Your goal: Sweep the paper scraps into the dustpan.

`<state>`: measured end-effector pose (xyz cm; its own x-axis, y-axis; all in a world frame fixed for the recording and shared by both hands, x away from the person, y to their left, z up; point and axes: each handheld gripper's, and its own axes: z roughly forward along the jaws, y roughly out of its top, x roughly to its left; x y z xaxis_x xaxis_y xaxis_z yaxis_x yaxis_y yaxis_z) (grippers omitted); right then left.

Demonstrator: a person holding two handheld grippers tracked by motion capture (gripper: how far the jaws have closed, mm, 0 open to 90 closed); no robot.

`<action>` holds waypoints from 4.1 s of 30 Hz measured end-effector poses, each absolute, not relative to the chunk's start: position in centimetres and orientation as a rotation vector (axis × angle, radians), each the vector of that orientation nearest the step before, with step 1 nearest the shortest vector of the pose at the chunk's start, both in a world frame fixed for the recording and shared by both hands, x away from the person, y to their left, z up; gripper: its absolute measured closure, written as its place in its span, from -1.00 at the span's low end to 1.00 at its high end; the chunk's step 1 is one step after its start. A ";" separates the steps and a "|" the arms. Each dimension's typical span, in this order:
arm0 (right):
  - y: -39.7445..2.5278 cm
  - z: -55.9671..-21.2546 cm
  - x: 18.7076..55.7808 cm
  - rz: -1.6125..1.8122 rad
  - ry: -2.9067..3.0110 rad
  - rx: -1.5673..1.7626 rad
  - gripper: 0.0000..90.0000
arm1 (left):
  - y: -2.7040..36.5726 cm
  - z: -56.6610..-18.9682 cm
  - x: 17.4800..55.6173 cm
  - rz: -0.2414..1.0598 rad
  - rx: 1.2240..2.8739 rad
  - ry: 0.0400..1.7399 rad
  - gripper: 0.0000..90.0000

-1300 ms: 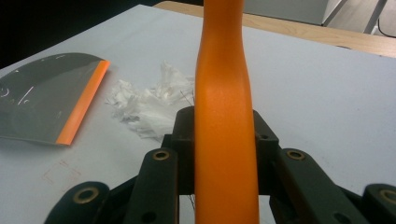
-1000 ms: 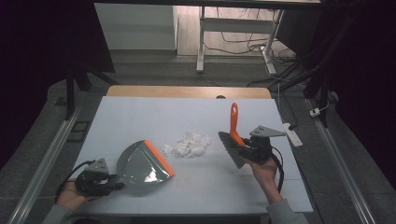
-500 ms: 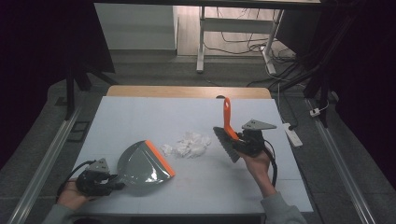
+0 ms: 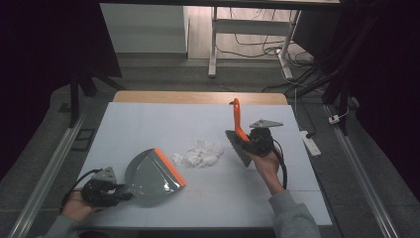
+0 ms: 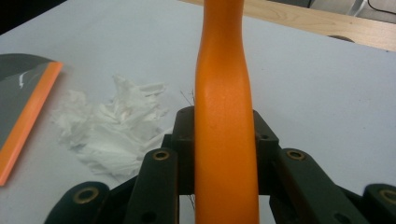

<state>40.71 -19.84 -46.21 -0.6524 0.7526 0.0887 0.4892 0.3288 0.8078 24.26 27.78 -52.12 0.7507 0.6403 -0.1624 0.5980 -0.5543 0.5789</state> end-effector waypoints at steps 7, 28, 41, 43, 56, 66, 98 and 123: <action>-19.0 -46.4 42.1 1.200 2.308 1.139 0.56 | 27.8 -52.2 24.4 0.081 2.325 0.917 0.37; -15.3 -47.0 45.5 1.057 2.378 1.159 0.56 | 27.8 -52.7 25.6 0.027 2.333 0.912 0.37; -13.8 -47.7 46.5 1.017 2.396 1.175 0.56 | 27.7 -52.7 25.9 0.014 2.326 0.923 0.37; -13.4 -47.8 46.5 1.010 2.405 1.175 0.56 | 27.6 -52.7 25.9 0.013 2.326 0.922 0.37; -11.0 -48.3 46.2 0.986 2.468 1.116 0.56 | 27.5 -52.7 26.0 0.009 2.331 0.923 0.37; -9.6 -48.5 45.6 0.990 2.499 1.072 0.56 | 27.4 -52.7 26.1 0.006 2.335 0.921 0.37; -5.5 -48.8 43.1 1.053 2.617 0.936 0.56 | 27.0 -52.7 26.3 0.004 2.327 0.928 0.37; -3.7 -48.9 41.2 1.117 2.671 0.866 0.56 | 25.9 -52.6 26.8 0.004 2.335 0.922 0.37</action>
